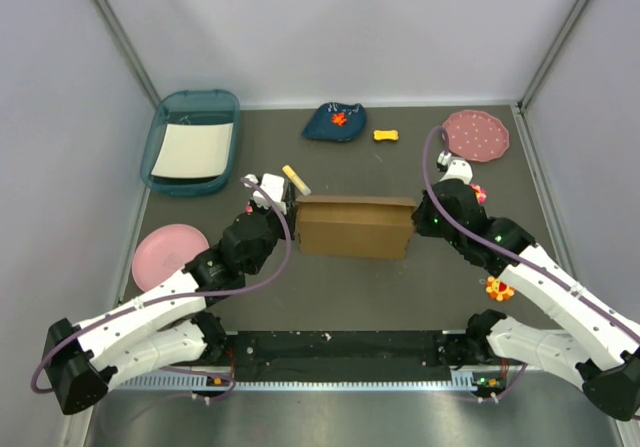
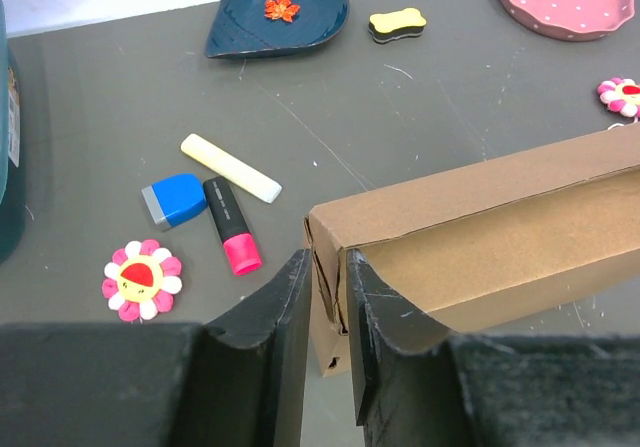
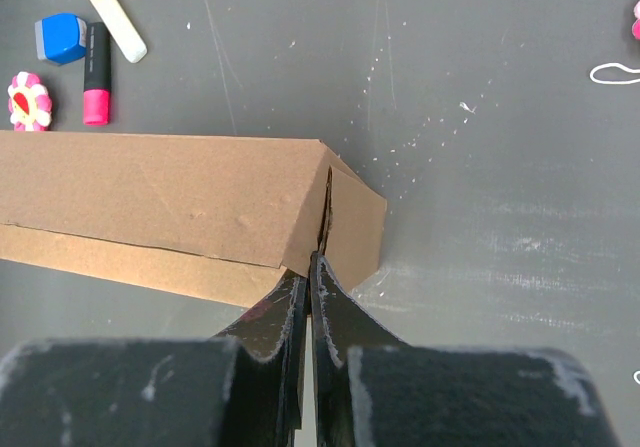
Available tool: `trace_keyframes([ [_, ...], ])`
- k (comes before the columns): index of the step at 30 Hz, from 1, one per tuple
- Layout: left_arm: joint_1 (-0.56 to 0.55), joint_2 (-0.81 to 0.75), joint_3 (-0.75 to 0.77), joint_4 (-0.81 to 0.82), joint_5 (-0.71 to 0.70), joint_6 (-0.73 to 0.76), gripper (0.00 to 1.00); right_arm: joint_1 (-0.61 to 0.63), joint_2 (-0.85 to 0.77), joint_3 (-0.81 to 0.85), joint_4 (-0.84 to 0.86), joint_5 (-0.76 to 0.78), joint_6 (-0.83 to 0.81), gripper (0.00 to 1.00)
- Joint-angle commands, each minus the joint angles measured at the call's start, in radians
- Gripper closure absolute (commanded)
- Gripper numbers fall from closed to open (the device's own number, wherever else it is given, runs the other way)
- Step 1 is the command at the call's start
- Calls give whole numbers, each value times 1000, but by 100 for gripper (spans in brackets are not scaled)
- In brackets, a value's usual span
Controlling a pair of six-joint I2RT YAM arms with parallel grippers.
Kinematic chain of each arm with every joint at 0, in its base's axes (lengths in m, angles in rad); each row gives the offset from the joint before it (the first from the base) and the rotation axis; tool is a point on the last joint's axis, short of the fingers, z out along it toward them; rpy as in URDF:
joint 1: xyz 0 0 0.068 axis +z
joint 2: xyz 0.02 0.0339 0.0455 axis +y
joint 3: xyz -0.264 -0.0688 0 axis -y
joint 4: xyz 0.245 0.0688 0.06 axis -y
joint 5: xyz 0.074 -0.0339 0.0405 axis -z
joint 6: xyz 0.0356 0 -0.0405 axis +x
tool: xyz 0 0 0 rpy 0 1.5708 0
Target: Fold the paper box
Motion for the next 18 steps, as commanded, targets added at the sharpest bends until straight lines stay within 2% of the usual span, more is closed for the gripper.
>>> trace_keyframes([
  [1,7,-11,6,32,-7,20,75,17,4,-5,-70,-12,10,100],
  [4,14,1,4,47,6,23,80,17,7,-2,-70,-15,9,100],
  [9,20,34,17,55,32,28,92,17,3,-2,-73,-13,10,100],
  [14,20,55,9,67,55,16,94,17,1,-3,-73,-16,9,100],
  [16,21,58,7,68,55,14,100,17,0,-3,-73,-18,10,100],
  [18,21,57,0,77,55,14,100,17,0,-2,-73,-18,10,100],
])
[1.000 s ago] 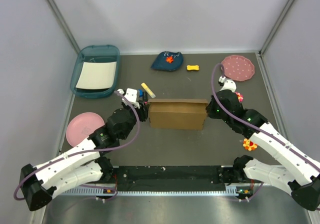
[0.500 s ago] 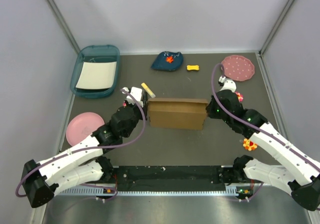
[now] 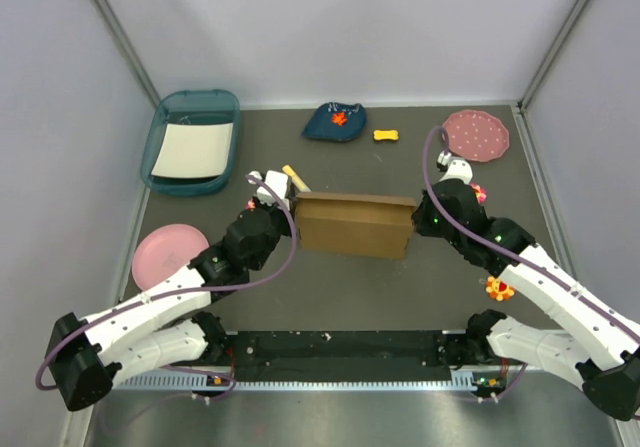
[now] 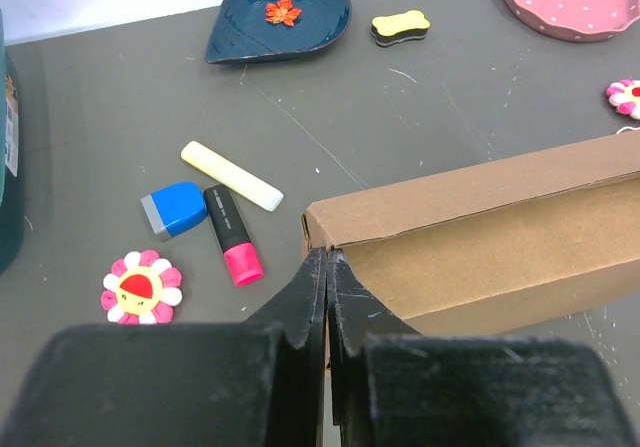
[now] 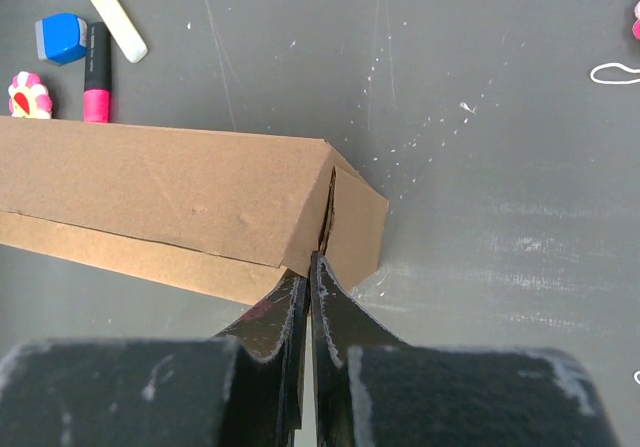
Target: Fold the paper box
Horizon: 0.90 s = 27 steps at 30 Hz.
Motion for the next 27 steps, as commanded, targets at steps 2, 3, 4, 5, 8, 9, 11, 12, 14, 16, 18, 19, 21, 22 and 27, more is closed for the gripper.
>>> trace_keyframes([
  [2,0,5,-9,40,35,-4,100,17,1,-3,-73,-18,7,100],
  [3,0,4,-14,46,36,-4,100,16,3,-3,-73,-18,9,100],
  [4,0,7,-17,48,38,-5,100,16,1,-5,-74,-21,10,100],
  [5,0,7,-28,49,38,-7,100,17,1,-10,-73,-21,10,100],
  [8,0,7,-68,62,45,-27,100,17,-5,-25,-73,-22,16,100],
  [9,-1,5,-80,69,45,-34,100,17,-6,-28,-71,-22,19,100],
  [11,-1,2,-121,83,51,-59,100,17,-9,-42,-71,-24,21,100],
  [12,0,7,-131,83,56,-67,100,17,-12,-45,-71,-24,21,100],
  [14,0,10,-154,72,71,-90,100,17,-16,-57,-71,-24,24,100],
  [16,0,17,-166,56,79,-111,100,16,-19,-63,-71,-27,27,100],
  [18,0,20,-183,46,74,-131,100,17,-26,-71,-73,-27,27,100],
  [19,0,20,-193,45,71,-148,100,17,-29,-71,-73,-27,29,100],
  [21,-1,11,-203,43,59,-151,100,16,-37,-65,-73,-24,27,100],
  [22,0,11,-203,42,53,-149,100,17,-39,-60,-74,-24,26,100],
  [27,-1,-6,-178,8,16,-128,100,17,-54,29,-104,-13,18,85],
])
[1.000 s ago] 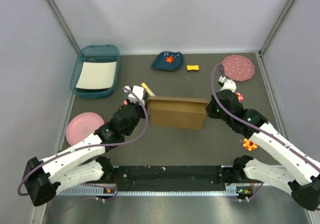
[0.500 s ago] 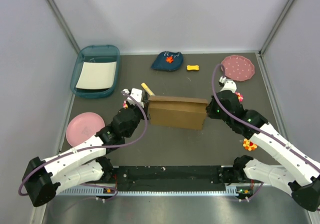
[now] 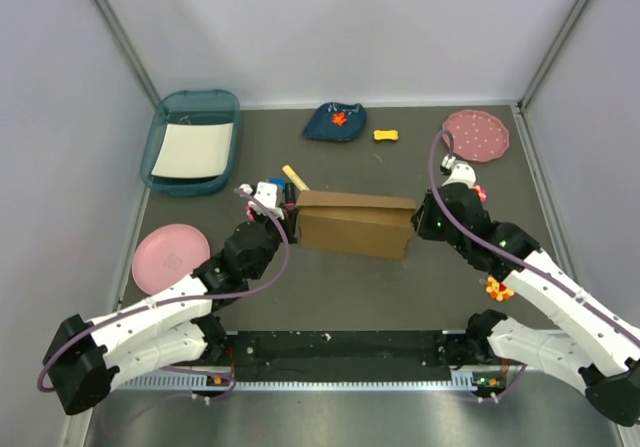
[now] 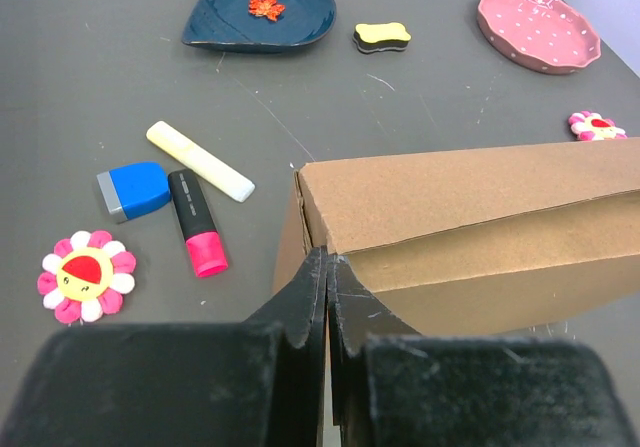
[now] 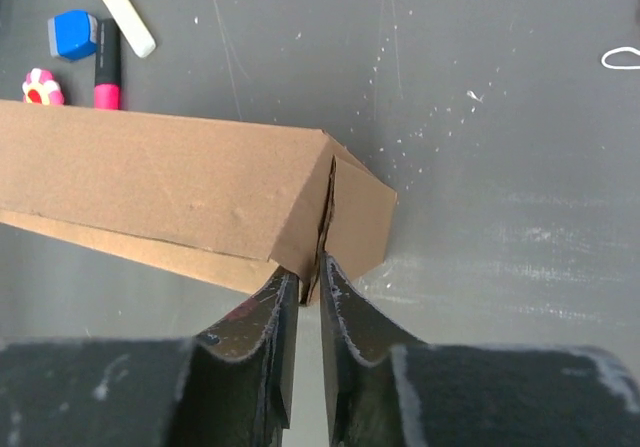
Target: Fold the paper box
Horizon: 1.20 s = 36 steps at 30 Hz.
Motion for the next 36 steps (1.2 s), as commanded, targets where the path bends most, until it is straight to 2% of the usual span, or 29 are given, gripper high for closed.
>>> trace_keyframes([
  [1,-2,11,-17,-169,6,-5,100,17,-14,76,-126,-1,-5,84],
  [17,-2,22,7,-179,18,3,100,17,39,165,-107,47,-33,84],
  [26,-2,20,18,-189,23,12,100,17,32,185,-94,27,-44,74],
  [34,-2,23,26,-191,26,15,100,17,65,176,-78,34,-54,75],
  [36,-2,26,27,-191,29,13,100,17,75,173,-75,53,-59,81],
])
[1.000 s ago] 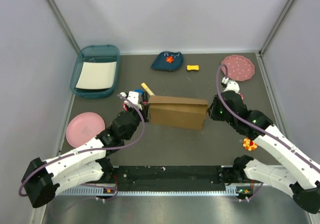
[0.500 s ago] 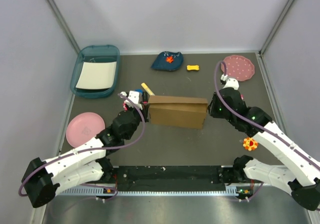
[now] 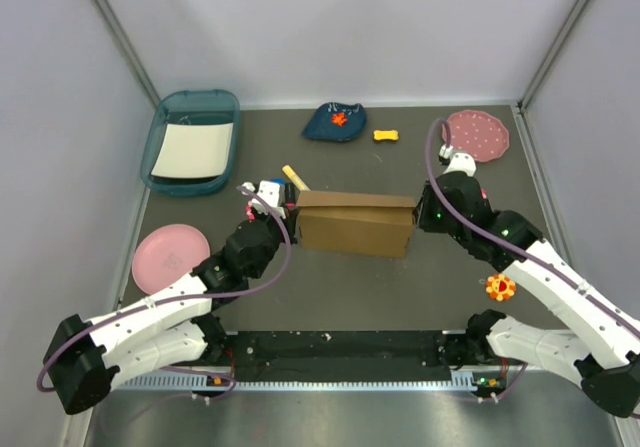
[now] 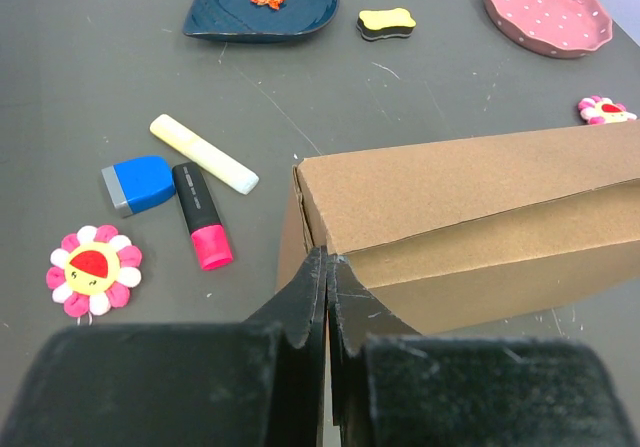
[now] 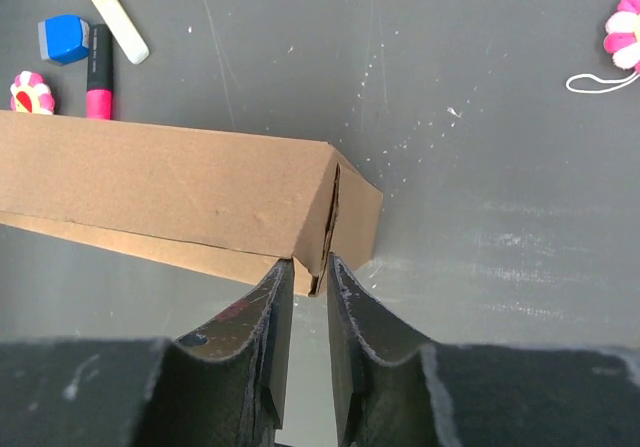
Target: Fold the paper box
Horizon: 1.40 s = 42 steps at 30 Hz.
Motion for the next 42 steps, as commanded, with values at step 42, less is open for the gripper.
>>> trace_keyframes([
  [42,-2,45,-19,-147,18,-34,100,-16,-162,-101,318,-104,50,100],
])
